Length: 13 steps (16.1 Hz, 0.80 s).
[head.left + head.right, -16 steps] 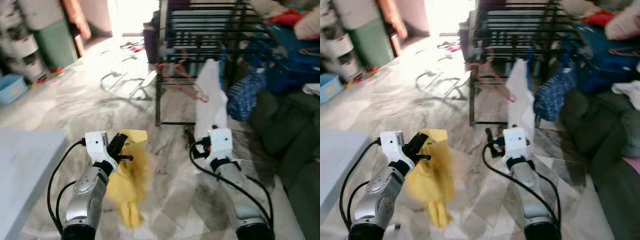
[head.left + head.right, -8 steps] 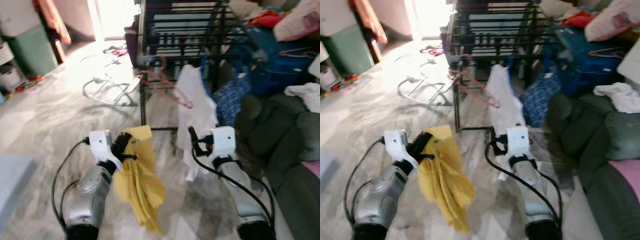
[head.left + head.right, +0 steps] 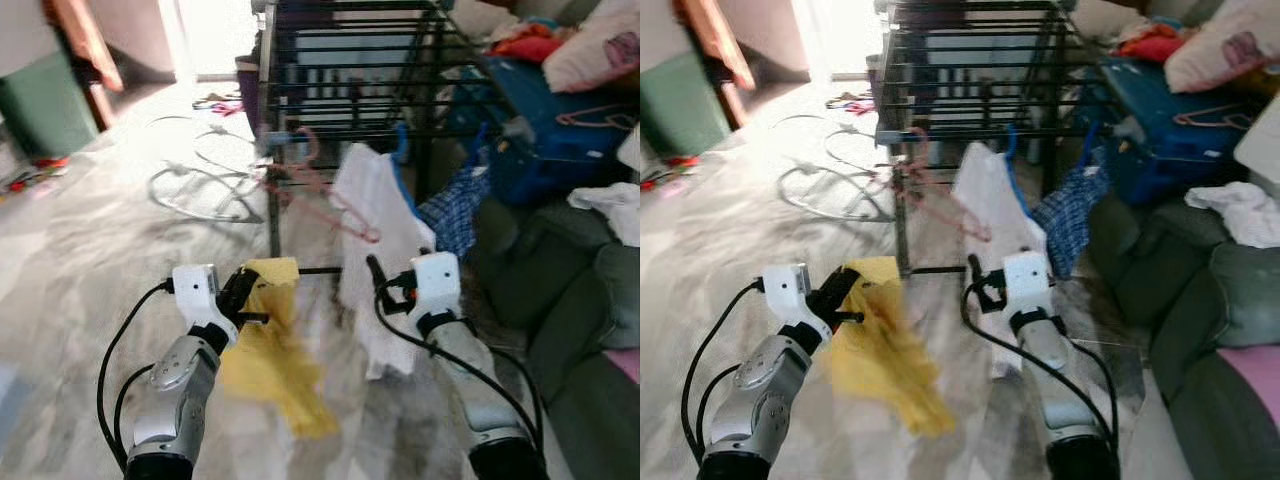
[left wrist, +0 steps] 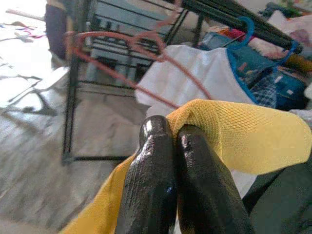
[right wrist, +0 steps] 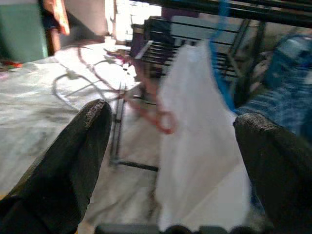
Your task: Hang hanger
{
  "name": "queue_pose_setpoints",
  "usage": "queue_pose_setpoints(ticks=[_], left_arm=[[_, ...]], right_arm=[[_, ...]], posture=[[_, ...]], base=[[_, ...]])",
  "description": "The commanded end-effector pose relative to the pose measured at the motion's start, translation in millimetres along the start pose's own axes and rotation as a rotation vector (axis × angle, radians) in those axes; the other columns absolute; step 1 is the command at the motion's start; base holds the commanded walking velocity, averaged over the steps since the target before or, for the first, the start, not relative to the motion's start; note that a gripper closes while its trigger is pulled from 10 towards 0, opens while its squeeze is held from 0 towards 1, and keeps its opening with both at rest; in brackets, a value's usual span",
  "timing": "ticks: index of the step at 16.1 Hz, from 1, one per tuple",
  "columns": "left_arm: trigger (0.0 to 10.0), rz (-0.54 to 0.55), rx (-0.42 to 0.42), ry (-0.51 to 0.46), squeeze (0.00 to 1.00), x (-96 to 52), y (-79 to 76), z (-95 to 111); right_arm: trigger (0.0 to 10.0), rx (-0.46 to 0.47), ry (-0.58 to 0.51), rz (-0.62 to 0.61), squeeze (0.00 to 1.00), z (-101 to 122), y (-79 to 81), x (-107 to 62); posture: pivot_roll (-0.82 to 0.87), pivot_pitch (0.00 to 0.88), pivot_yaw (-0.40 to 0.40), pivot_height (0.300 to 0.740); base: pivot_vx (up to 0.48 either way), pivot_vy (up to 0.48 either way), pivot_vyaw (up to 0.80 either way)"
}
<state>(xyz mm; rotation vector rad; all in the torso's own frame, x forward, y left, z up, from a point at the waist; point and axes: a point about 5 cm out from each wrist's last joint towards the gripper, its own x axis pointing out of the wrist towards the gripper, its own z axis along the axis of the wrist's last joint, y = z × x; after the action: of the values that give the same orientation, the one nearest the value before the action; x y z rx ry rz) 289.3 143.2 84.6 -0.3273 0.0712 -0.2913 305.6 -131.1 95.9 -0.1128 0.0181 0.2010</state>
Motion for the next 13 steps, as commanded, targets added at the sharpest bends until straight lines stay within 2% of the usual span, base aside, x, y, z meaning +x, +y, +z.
queue_pose_setpoints(ticks=[1, 13], left_arm=[[10.0, -0.03, 0.003, -0.024, 0.0, 3.1, -8.1, 4.3], [10.0, -0.039, 0.003, -0.003, 0.0, 1.7, -11.2, 0.0]], right_arm=[[10.0, -0.006, 0.001, -0.018, 0.0, -0.4, -5.4, -0.3], [10.0, -0.013, -0.001, -0.02, 0.0, -2.0, -4.6, 0.7]], posture=[[-0.12, 0.0, -0.004, 0.74], [-0.11, 0.0, -0.001, 0.74]], base=[[0.416, 0.0, 0.0], [0.362, 0.309, 0.0]])
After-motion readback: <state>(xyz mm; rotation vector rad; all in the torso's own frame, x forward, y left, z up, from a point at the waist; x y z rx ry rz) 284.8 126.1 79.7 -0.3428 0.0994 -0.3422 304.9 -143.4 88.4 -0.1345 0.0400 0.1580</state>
